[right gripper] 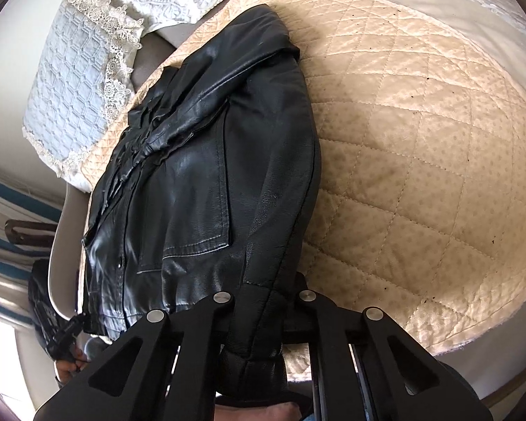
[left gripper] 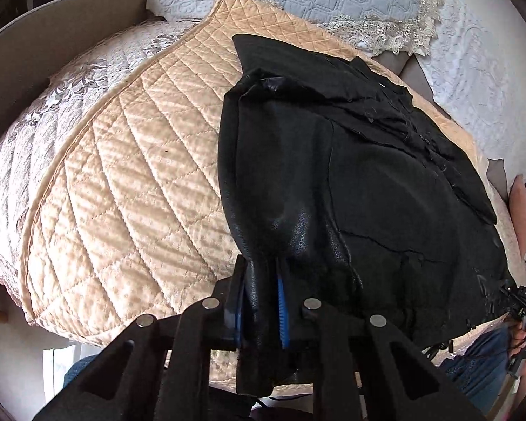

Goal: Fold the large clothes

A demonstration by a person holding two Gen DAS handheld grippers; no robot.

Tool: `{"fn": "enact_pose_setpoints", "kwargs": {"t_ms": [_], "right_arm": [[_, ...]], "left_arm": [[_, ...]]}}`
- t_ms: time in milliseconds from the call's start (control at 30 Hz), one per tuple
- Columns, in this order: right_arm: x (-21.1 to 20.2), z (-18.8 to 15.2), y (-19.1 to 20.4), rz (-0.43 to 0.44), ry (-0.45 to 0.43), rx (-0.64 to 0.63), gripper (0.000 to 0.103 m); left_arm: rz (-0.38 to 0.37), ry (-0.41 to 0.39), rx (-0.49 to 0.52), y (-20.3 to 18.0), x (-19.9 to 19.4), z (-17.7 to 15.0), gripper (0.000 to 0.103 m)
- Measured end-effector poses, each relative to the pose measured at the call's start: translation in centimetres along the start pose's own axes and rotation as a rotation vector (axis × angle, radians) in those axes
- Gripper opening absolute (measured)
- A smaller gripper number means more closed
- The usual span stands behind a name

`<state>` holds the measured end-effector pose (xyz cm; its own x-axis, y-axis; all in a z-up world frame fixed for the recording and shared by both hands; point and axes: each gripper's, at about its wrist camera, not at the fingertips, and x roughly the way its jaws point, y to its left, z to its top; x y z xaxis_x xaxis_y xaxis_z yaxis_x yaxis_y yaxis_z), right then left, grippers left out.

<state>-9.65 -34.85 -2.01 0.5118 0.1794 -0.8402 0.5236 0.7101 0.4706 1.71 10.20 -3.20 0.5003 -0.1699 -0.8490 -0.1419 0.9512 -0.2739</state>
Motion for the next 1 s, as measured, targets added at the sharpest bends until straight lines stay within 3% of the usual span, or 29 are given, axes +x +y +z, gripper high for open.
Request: {"fn": "enact_pose_setpoints", "kwargs": {"t_ms": [200,367,467,700,1000], "right_arm": [[-3.0,-1.4,1.3,0.082,-0.005,-0.05,0.005],[-5.5,-3.9,2.0,0.151,0.002,-0.085,0.005],[-6.0,-3.6,2.5,0.229,-0.018,-0.089,0.005],[-6.5,3.5,5.9,0.352,-0.145,-0.137,0.005],[-1.4,15.5,7.8,0.35,-0.171,-0.087,0.005]], "left_arm": [[-0.1,-0.012,0.038,0.3,-3.6,0.1,0.006],[-0.225,-0.031,0.001,1.0,-7.0,-1.5,0.006],[-0.304,-0.057,-0.037,0.8,-7.7,-1.1,0.006],[-0.4,-0.167,-0.008,-1.3,-7.7,6.5,0.006],[-0.379,-0.229,-0.08,-2.4,-2.5,18.4,0.006]]}}
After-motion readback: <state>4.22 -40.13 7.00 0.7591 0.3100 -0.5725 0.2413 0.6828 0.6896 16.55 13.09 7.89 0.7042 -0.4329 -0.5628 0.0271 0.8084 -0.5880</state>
